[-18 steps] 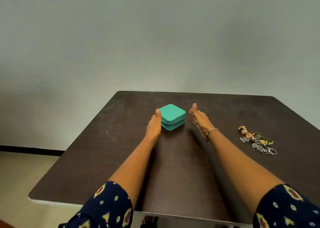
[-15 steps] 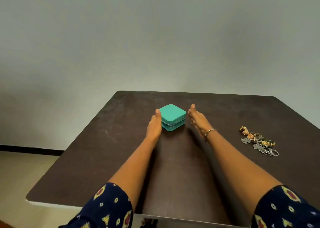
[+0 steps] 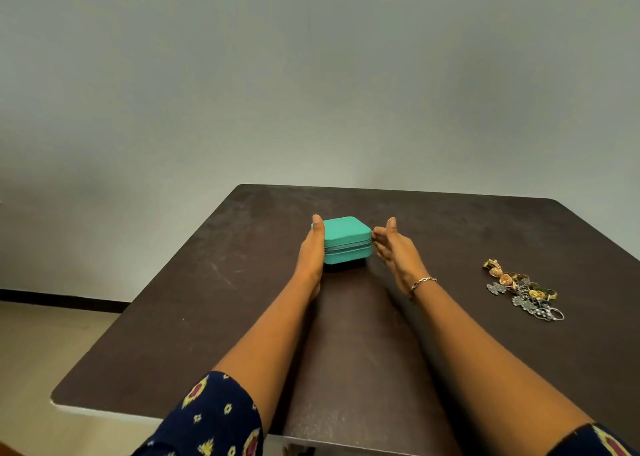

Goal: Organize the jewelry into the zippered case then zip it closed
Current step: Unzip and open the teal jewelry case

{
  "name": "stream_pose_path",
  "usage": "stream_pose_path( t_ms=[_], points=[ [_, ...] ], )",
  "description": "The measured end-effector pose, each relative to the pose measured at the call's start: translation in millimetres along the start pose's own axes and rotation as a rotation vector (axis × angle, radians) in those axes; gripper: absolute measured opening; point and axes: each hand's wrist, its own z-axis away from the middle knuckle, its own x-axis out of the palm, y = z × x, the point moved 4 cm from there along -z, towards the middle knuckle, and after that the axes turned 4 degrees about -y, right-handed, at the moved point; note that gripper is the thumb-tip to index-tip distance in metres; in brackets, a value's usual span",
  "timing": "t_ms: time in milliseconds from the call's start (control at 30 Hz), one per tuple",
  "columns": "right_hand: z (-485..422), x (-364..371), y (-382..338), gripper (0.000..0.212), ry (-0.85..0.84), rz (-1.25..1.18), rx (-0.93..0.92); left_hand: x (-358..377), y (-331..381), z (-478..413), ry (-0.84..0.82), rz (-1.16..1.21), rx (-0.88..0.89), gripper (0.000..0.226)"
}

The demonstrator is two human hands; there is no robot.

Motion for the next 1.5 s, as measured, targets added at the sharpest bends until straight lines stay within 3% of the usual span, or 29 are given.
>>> stream_pose_path(
  t_ms=[167, 267, 600, 1000, 1233, 1367, 1500],
  points=[
    [29.7, 15.4, -2.2, 0.048, -0.004, -0.145, -0.064, -15.8, 3.7, 22.5, 0.112, -0.004, 0.096, 0.026],
    [50.5, 27.1, 0.8, 0.046, -0.008, -0.161, -0.083, -27.8, 2.6, 39.3, 0.179, -0.020, 0.118, 0.036],
    [108.4, 54.7, 21.8, 0.045, -0.045, -0.185, -0.149, -53.4, -1.7, 101.8, 0.216, -0.029, 0.153, 0.039],
    [142.6, 67.9, 42.7, 0.041, -0.033, -0.207, -0.165, -70.3, -17.0, 137.8, 0.210, -0.280, 0.234, 0.043],
    [140.9, 62.0, 44.2, 0.028, -0.022, -0.177, -0.164, -71.9, -18.1, 137.5, 0.215, -0.436, 0.264, 0.044],
    [116.7, 45.7, 40.4, 0.024, 0.060, -0.067, -0.100, -73.2, -19.7, 139.5, 0.136, -0.661, 0.383, 0.056],
    [80.6, 37.7, 42.6, 0.035, -0.007, 0.215, -0.096, -73.3, -27.6, 137.7, 0.070, -0.788, 0.368, 0.068]
  ],
)
